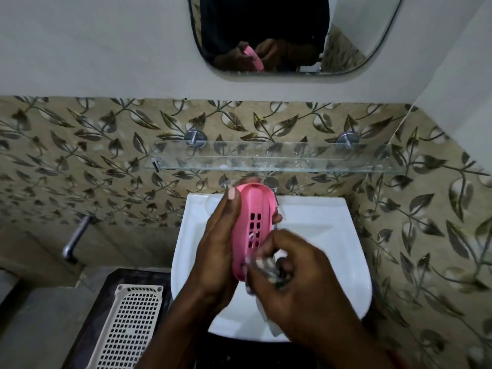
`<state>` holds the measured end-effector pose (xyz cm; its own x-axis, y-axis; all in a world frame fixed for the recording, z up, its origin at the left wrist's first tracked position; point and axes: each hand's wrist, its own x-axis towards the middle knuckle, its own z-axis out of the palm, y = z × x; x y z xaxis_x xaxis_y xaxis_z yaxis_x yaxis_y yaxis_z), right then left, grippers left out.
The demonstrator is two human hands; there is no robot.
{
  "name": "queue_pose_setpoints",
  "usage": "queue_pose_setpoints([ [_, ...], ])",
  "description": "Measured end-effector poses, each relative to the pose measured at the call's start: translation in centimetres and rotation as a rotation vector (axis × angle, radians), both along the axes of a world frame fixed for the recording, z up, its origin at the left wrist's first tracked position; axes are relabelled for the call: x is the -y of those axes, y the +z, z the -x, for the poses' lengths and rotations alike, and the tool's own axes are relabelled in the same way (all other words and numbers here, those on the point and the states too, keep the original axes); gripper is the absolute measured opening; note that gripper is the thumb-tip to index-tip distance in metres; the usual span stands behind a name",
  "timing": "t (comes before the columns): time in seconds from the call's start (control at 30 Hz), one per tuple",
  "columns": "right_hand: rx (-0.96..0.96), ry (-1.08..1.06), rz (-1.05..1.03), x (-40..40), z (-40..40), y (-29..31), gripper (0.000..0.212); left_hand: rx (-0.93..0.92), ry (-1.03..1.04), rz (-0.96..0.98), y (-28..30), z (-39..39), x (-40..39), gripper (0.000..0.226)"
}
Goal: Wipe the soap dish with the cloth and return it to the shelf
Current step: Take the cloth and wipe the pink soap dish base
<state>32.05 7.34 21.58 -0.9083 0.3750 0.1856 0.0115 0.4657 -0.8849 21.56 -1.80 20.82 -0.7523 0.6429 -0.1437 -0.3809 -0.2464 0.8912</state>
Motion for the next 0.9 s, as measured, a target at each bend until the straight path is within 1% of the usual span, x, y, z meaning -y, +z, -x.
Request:
queue_pose_setpoints([
  [0.07, 0.021, 0.054, -0.206, -0.2, -0.7, -0.5, 0.020, -0.022, -0.013, 0.010, 0.2, 0.4, 0.1, 0.054],
  [0.13, 0.034, 0.038, -0.403, -1.4, -1.0, -0.6, 0.022, 0.025, -0.054, 0.015, 0.0, 0.4, 0.1, 0.056],
  [0.2, 0.035, 0.054, -0.456, -2.5, -1.3, -0.3, 0.022, 0.071, -0.075, 0.035, -0.2, 0.2, 0.0, 0.055],
  [0.3, 0.009, 0.123, -0.602, -3.6, -1.2, 0.5, 0.017, 0.192, -0.115, 0.078, -0.2, 0.1, 0.2, 0.063],
  [0.37, 0.009, 0.162, -0.693, -4.5, -1.0, 1.5, 0.014, 0.299, -0.162, 0.039, -0.3, 0.1, 0.4, 0.066],
  [0.43, -0.012, 0.259, -0.735, -5.2, -0.9, 2.1, 0.014, 0.408, -0.218, -0.011, -0.2, 0.1, 0.7, 0.069],
  [0.53, -0.071, 0.421, -0.728, -5.0, -1.1, 2.2, 0.010, 0.495, -0.305, -0.030, 0.2, 0.4, 1.0, 0.083],
  [0.63, -0.148, 0.399, -0.668, -4.3, -1.1, 2.0, 0.009, 0.525, -0.337, -0.086, 0.4, 0.4, 1.2, 0.089],
  [0.7, -0.183, 0.364, -0.591, -4.0, -0.7, 2.1, 0.009, 0.527, -0.289, -0.135, 0.1, 0.0, 1.1, 0.084],
  [0.8, -0.213, 0.222, -0.506, -4.5, 0.7, 2.8, 0.011, 0.469, -0.248, -0.174, -0.6, -0.8, 0.6, 0.062],
  [0.87, -0.212, 0.133, -0.488, -4.5, 1.2, 3.5, 0.011, 0.417, -0.231, -0.173, -0.7, -0.9, 0.3, 0.056],
  [0.9, -0.204, 0.123, -0.482, -4.2, 1.1, 3.5, 0.011, 0.391, -0.222, -0.172, -0.5, -0.7, 0.3, 0.057],
])
